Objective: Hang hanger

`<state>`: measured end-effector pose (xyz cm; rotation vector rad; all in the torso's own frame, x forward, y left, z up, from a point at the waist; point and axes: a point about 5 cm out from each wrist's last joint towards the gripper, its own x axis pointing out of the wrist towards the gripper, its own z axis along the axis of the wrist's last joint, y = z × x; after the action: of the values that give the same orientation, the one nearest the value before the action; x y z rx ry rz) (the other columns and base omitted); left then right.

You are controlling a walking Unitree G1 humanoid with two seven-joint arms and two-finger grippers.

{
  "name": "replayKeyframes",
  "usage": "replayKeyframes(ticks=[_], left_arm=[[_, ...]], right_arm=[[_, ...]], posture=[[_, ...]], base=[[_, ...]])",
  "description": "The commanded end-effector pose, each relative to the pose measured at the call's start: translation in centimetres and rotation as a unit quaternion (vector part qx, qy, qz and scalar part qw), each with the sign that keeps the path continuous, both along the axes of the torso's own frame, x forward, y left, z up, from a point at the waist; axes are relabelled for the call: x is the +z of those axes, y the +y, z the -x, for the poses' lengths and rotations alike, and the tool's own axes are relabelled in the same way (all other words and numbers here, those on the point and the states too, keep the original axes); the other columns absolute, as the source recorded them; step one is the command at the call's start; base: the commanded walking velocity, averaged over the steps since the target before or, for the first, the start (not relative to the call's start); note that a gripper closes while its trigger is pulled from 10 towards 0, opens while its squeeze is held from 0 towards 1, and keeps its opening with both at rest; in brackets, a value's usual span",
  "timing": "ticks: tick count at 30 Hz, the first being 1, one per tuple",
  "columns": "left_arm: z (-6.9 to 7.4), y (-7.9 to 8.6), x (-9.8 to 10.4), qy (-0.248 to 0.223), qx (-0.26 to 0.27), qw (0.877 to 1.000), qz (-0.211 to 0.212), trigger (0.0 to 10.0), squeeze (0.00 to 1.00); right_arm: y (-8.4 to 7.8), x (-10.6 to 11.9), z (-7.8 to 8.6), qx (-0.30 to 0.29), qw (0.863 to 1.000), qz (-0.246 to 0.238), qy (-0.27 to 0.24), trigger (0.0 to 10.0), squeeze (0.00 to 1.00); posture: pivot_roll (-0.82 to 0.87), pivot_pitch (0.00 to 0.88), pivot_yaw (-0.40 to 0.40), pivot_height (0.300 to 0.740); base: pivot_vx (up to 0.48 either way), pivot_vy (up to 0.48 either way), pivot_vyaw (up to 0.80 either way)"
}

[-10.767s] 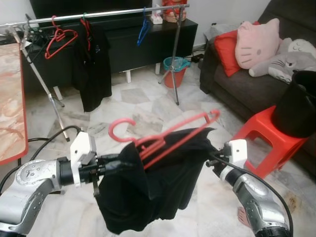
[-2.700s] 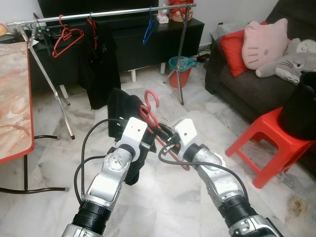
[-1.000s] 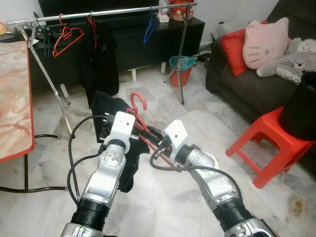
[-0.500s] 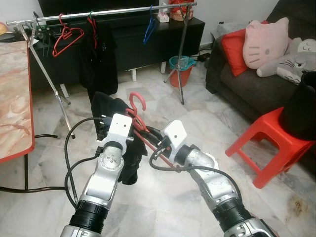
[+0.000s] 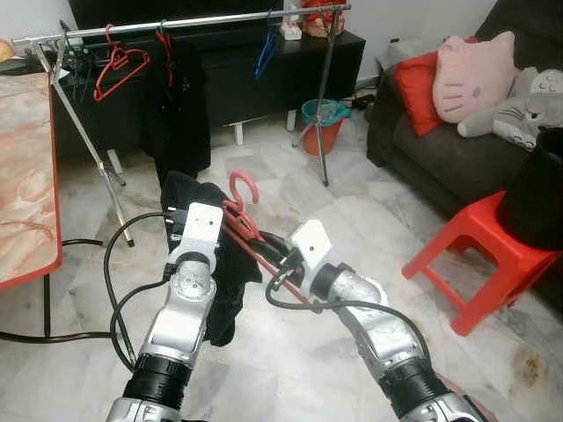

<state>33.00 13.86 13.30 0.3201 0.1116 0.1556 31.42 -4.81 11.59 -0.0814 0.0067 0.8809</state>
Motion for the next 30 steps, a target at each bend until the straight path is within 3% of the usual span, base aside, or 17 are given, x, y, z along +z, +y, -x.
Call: replayKeyframes(ticks=[1,12,30], left_arm=[[-0.17,-0.18,0.17,-0.004,0.002,1.000,0.002,0.0,0.00],[-0.25,-0.35,0.26,-0.010,-0.003,1.000,0.009,0.0,0.00],[-0.30,-0.36,0.70,-0.028,-0.003,0.999,0.030,0.0,0.00]], right_arm=[[0.43,1.57,-0.03,0.009,0.999,-0.015,-0.032,0.0,0.00],[0.59,1.42,0.12,0.018,0.999,-0.009,-0.028,0.0,0.00],[-0.04,0.89,0.28,0.028,0.999,0.046,-0.005,0.0,0.00]], posture=[[0.06,0.046,-0.048,0.740],[0.05,0.045,-0.049,0.740],[0.05,0.044,-0.049,0.740]], base=[[0.000,0.000,0.00],[0.000,0.000,0.00],[0.000,0.000,0.00]])
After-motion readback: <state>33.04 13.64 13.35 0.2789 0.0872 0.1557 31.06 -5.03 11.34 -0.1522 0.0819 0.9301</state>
